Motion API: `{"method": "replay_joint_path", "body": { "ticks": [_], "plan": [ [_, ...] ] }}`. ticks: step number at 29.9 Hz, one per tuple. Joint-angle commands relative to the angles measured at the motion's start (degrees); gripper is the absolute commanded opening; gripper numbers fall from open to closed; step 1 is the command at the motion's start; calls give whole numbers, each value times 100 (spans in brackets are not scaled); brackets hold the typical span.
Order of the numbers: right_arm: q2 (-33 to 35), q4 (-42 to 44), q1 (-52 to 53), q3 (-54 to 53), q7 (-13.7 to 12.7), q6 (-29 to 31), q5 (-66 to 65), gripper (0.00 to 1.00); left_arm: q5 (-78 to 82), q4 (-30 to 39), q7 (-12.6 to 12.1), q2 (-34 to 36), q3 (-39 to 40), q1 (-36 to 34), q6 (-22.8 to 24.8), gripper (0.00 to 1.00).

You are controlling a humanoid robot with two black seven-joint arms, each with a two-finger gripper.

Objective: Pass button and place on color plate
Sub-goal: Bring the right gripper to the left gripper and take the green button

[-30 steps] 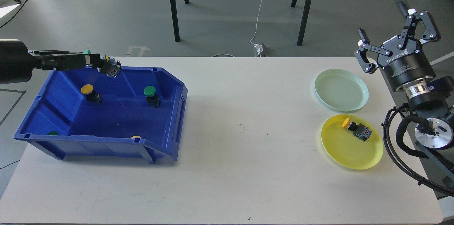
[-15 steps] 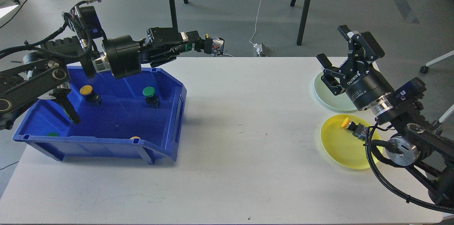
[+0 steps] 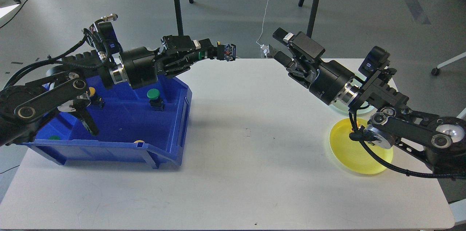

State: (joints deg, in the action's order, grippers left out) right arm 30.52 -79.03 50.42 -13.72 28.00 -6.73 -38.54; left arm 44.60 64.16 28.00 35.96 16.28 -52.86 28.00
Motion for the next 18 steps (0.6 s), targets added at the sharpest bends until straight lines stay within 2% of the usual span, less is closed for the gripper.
{"method": "replay_joint_path", "body": {
  "ticks": [1,5,18],
  "plan": [
    [-318,247,187,132,0,-12,-197,96,-30,0,0,43,42,4,0,15],
    [-564,300,231,211,0,-12,-417,96,-346,27,0,78,51,4,0,16],
    [-687,318,240,282,0,-144,-426,93,-443,132,0,69,77,30,0,17]
  ]
}}
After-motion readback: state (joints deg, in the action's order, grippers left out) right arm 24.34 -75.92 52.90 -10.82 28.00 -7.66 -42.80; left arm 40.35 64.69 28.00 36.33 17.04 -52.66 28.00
